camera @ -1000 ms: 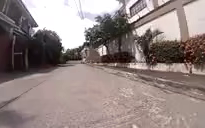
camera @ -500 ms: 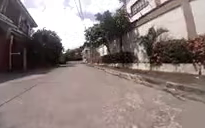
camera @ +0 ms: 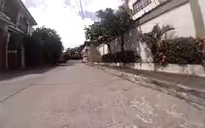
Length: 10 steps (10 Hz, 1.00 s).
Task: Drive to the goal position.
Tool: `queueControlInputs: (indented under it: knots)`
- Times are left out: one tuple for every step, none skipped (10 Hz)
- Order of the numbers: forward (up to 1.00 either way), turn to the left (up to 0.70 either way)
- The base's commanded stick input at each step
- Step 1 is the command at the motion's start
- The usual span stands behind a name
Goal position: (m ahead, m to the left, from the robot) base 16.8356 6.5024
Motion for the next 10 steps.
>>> queueControlInputs:
  knots:
    - [0.7,0.0]
    - [0.7,0.0]
    - [0.7,0.0]
    - [0.7,0.0]
    - [0.7,0.0]
    - [0.7,0.0]
    - [0.7,0.0]
    - [0.7,0.0]
    - [0.7,0.03]
    - [0.7,0.35]
